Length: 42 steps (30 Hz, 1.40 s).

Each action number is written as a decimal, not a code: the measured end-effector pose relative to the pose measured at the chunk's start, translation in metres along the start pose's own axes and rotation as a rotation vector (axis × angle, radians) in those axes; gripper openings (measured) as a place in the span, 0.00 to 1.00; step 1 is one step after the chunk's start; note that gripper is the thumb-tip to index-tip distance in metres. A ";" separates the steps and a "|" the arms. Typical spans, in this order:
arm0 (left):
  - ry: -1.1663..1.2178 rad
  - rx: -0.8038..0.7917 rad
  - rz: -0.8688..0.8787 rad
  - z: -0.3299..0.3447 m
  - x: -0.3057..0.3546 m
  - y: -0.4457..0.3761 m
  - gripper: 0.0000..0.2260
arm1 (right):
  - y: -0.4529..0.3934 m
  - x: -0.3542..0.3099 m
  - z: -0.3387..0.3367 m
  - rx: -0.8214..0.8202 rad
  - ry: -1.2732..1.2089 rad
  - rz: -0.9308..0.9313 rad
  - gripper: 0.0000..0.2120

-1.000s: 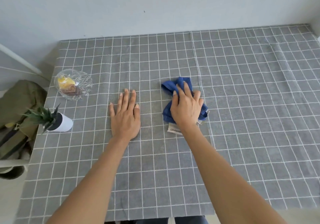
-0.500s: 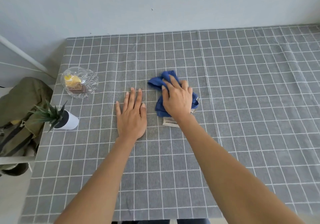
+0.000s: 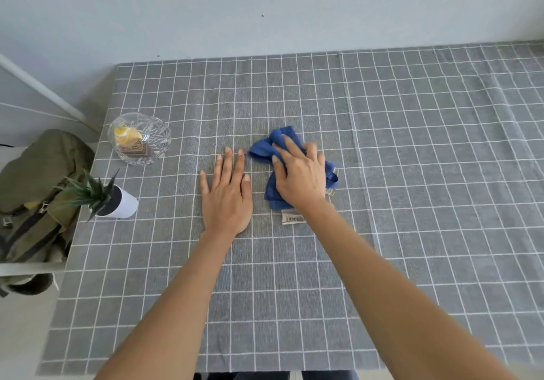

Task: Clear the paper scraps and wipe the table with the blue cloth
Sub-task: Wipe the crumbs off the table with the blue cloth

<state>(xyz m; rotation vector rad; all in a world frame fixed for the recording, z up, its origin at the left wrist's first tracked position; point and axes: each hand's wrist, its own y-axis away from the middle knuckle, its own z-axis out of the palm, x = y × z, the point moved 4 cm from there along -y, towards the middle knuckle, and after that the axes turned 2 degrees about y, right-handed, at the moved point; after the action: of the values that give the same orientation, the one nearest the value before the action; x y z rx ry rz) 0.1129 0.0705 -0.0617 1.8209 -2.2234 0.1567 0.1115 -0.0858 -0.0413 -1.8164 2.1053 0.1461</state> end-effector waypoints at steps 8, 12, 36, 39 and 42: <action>0.008 -0.032 0.005 -0.002 -0.002 -0.001 0.23 | 0.027 0.007 -0.002 0.040 -0.023 0.124 0.18; 0.068 -0.071 0.035 -0.008 -0.013 0.009 0.24 | 0.046 0.009 -0.007 0.063 0.024 0.068 0.20; 0.002 -0.016 -0.036 -0.009 -0.042 0.045 0.22 | 0.116 -0.015 -0.014 -0.034 0.047 -0.109 0.17; -0.011 -0.008 -0.035 -0.009 -0.042 0.045 0.22 | 0.124 -0.023 -0.012 -0.025 0.008 -0.088 0.16; -0.029 -0.001 -0.027 -0.010 -0.041 0.046 0.23 | 0.136 -0.031 -0.013 -0.060 -0.014 -0.221 0.16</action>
<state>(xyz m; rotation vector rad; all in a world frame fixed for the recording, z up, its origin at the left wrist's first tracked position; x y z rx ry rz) 0.0768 0.1210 -0.0594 1.8632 -2.2165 0.1251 -0.0204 -0.0373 -0.0399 -2.0615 1.8934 0.1664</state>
